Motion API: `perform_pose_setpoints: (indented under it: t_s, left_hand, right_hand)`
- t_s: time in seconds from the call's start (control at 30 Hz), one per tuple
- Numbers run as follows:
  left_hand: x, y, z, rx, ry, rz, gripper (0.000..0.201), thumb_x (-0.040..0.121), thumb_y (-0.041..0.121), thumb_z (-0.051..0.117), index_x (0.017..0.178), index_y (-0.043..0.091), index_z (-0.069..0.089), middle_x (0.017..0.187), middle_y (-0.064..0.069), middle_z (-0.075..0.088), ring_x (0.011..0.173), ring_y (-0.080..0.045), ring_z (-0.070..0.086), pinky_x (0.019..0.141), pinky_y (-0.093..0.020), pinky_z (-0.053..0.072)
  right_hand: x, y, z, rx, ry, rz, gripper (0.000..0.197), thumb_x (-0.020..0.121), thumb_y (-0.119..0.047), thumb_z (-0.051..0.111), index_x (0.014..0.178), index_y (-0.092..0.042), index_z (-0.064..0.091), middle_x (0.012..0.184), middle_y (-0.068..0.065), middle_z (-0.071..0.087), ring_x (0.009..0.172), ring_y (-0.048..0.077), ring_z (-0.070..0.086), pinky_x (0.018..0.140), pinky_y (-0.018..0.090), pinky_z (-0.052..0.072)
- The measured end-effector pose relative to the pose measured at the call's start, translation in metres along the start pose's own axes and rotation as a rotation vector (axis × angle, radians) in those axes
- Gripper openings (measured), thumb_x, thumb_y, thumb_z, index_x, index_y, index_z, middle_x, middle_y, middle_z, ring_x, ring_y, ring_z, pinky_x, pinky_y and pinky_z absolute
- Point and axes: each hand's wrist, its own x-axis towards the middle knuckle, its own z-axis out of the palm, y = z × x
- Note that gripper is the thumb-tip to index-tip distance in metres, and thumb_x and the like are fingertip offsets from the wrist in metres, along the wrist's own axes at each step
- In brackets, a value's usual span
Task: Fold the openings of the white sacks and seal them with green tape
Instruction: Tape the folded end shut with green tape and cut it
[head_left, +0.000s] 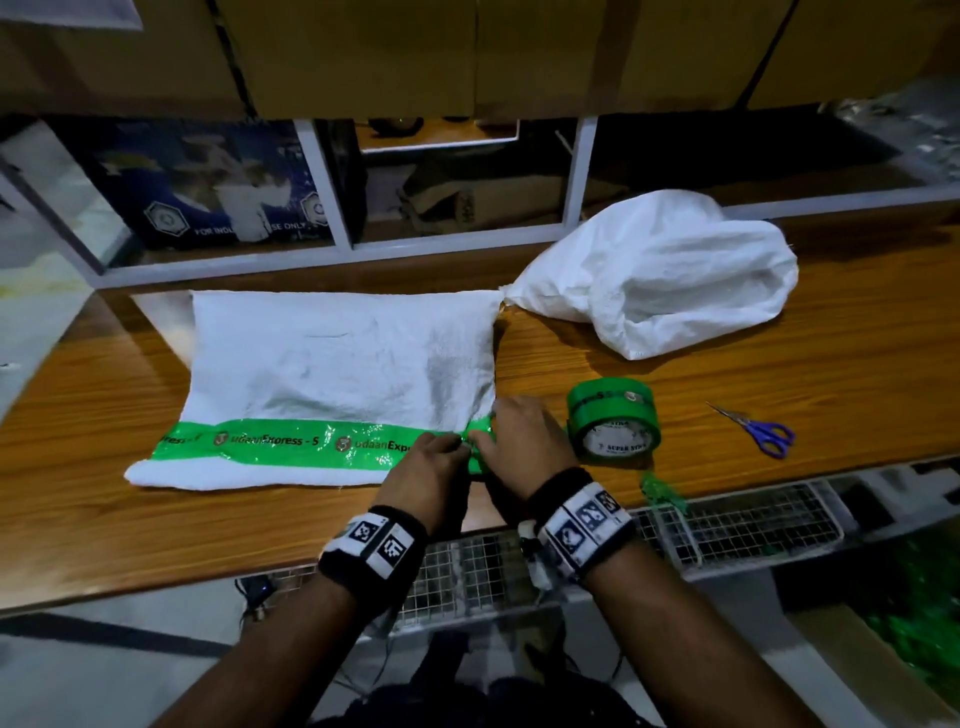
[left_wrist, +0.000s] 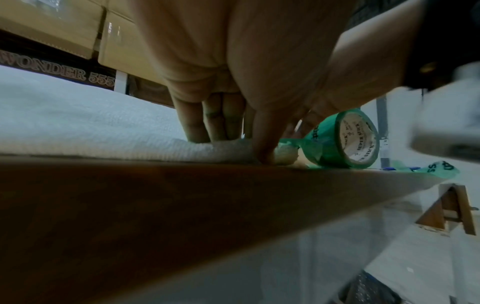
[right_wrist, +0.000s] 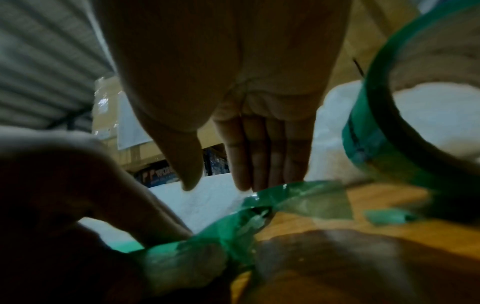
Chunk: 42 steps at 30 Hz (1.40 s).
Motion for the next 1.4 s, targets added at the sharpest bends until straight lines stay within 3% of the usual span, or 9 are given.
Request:
perform_pose_setpoints:
  t_s: [0.23, 0.33, 0.5, 0.6, 0.73, 0.9, 1.03, 1.27, 1.4]
  left_hand:
    - [-0.025, 0.002, -0.01, -0.035, -0.006, -0.031, 0.057, 0.072, 0.02, 0.077, 0.125, 0.005, 0.063, 0.117, -0.013, 0.068, 0.094, -0.035, 0.062, 0.074, -0.038, 0.058]
    - [-0.025, 0.006, -0.016, 0.006, 0.038, -0.052, 0.066, 0.071, 0.03, 0.072, 0.129, 0.001, 0.06, 0.114, -0.015, 0.069, 0.09, -0.035, 0.064, 0.068, -0.035, 0.057]
    - [-0.031, 0.003, -0.035, 0.016, 0.134, -0.094, 0.056, 0.065, 0.026, 0.058, 0.115, 0.006, 0.071, 0.083, -0.011, 0.073, 0.066, -0.03, 0.069, 0.042, -0.033, 0.053]
    - [-0.04, -0.003, -0.039, -0.085, 0.193, -0.14, 0.06, 0.067, 0.022, 0.059, 0.125, 0.01, 0.068, 0.087, -0.017, 0.074, 0.069, -0.035, 0.069, 0.054, -0.039, 0.055]
    - [-0.048, -0.01, -0.042, -0.225, 0.241, -0.172, 0.059, 0.078, 0.027, 0.051, 0.135, 0.019, 0.061, 0.11, -0.017, 0.073, 0.094, -0.035, 0.069, 0.082, -0.038, 0.054]
    - [-0.062, -0.004, -0.05, -0.368, 0.249, -0.162, 0.055, 0.082, 0.037, 0.054, 0.135, 0.028, 0.06, 0.072, -0.003, 0.071, 0.062, -0.008, 0.056, 0.064, -0.025, 0.046]
    - [-0.062, -0.005, -0.053, -0.387, 0.276, -0.184, 0.049, 0.081, 0.049, 0.074, 0.126, 0.035, 0.066, 0.09, 0.001, 0.077, 0.083, -0.008, 0.066, 0.069, 0.001, 0.032]
    - [-0.057, -0.015, -0.047, -0.352, 0.201, -0.185, 0.046, 0.077, 0.024, 0.058, 0.121, 0.025, 0.071, 0.1, -0.01, 0.076, 0.093, -0.028, 0.07, 0.077, -0.022, 0.044]
    - [-0.056, -0.012, -0.042, -0.346, 0.234, -0.134, 0.056, 0.072, 0.031, 0.053, 0.125, 0.021, 0.069, 0.102, -0.011, 0.076, 0.091, -0.029, 0.071, 0.081, -0.035, 0.054]
  right_hand:
    - [0.006, 0.025, 0.008, 0.498, -0.236, 0.102, 0.03, 0.097, -0.025, 0.062, 0.07, -0.012, 0.063, 0.074, 0.004, 0.065, 0.072, 0.018, 0.061, 0.066, 0.032, 0.045]
    - [-0.005, 0.01, 0.006, 1.09, -0.359, 0.268, 0.019, 0.1, -0.012, 0.058, 0.081, -0.012, 0.061, 0.076, 0.006, 0.06, 0.07, 0.016, 0.061, 0.058, 0.029, 0.054]
    - [-0.013, 0.005, 0.0, 1.33, -0.323, 0.334, 0.016, 0.09, 0.002, 0.065, 0.106, 0.002, 0.066, 0.091, 0.021, 0.066, 0.065, 0.019, 0.064, 0.059, 0.024, 0.057]
    - [-0.021, 0.004, 0.001, 1.434, -0.321, 0.271, 0.03, 0.086, 0.009, 0.066, 0.115, 0.002, 0.065, 0.095, 0.023, 0.07, 0.076, 0.024, 0.069, 0.07, 0.028, 0.059]
    - [-0.028, -0.009, 0.02, 1.338, -0.149, 0.163, 0.024, 0.077, 0.013, 0.073, 0.093, -0.004, 0.066, 0.087, 0.013, 0.069, 0.084, 0.021, 0.066, 0.076, 0.029, 0.057]
    - [-0.037, -0.03, 0.037, 1.243, 0.067, 0.129, 0.025, 0.076, 0.003, 0.08, 0.073, -0.011, 0.059, 0.067, 0.002, 0.063, 0.067, 0.011, 0.059, 0.064, 0.025, 0.049]
    - [-0.045, -0.042, 0.045, 0.894, 0.22, 0.122, 0.035, 0.082, -0.017, 0.08, 0.063, -0.017, 0.051, 0.055, -0.007, 0.048, 0.054, 0.006, 0.044, 0.055, 0.026, 0.038]
    - [-0.049, -0.027, 0.001, 0.435, 0.207, -0.25, 0.042, 0.082, -0.022, 0.079, 0.119, -0.031, 0.061, 0.088, -0.004, 0.065, 0.078, 0.008, 0.061, 0.068, 0.015, 0.047]
    - [-0.032, -0.016, -0.002, 0.3, 0.188, -0.455, 0.028, 0.076, -0.004, 0.074, 0.099, -0.02, 0.075, 0.09, -0.001, 0.069, 0.085, 0.012, 0.064, 0.074, 0.005, 0.038]
